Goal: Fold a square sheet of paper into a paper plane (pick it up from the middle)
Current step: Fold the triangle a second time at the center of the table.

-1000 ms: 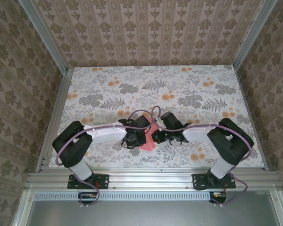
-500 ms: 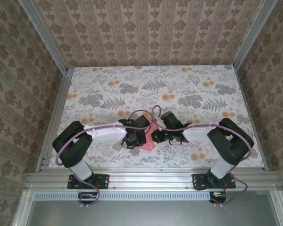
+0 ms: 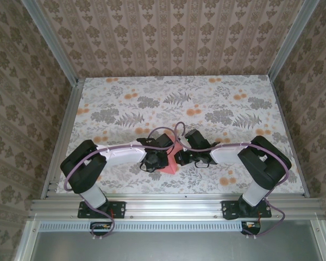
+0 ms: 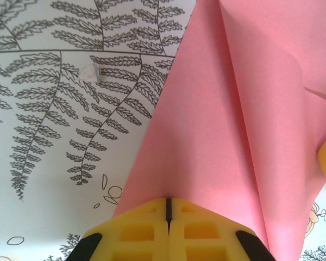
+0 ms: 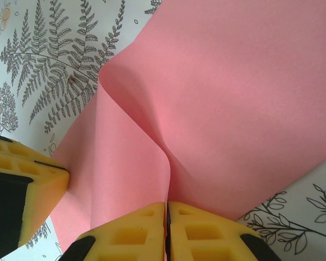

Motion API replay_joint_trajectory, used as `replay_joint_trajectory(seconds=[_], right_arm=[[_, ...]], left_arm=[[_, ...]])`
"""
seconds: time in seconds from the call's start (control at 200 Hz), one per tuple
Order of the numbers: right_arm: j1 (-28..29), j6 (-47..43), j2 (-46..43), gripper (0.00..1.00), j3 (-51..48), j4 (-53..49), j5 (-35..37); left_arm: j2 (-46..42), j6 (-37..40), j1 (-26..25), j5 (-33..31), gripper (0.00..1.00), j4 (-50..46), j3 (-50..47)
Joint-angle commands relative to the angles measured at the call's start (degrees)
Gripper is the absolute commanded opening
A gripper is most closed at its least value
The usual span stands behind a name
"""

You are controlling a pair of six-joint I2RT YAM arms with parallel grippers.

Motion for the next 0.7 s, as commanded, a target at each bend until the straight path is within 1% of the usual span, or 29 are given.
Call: replay_joint_trajectory(seconds=[0.0,0.15,0.275,0.345,0.485,0.695], right_arm=[[-0.2,-0.9,1.5,0.11,-0.1,-3.6,3.8],[-0.2,-0.8,1.5,0.11,-0.4,-3.6,3.7],[-0.2,-0.6,1.5,0.11,-0.6,-3.4,3.7],[-0.2,-0.4,1.6,0.11,-0.7,-3.2,3.5],[-0.2,-0.1,1.8,0.11,-0.7,-2.8,3.4],[-0.2,0.2,1.9,0.11,-0.9,-2.1,3.2]], left_arm=[[-1.4,0.5,-0.4,-1.9,0.1,-4.5,0.5],[-5.6,0.8,0.1,-2.8,0.17,-4.3,1.8],[-9.5,0.8,1.4,-2.1,0.18,-0.7,0.6],[-11.3,0.5,2.8,-0.4,0.17,3.9,-1.6],[-12.4,-1.4,5.9,5.5,0.16,15.7,-6.3],[-10.2,-2.3,6.7,8.8,0.15,20.8,-6.6]])
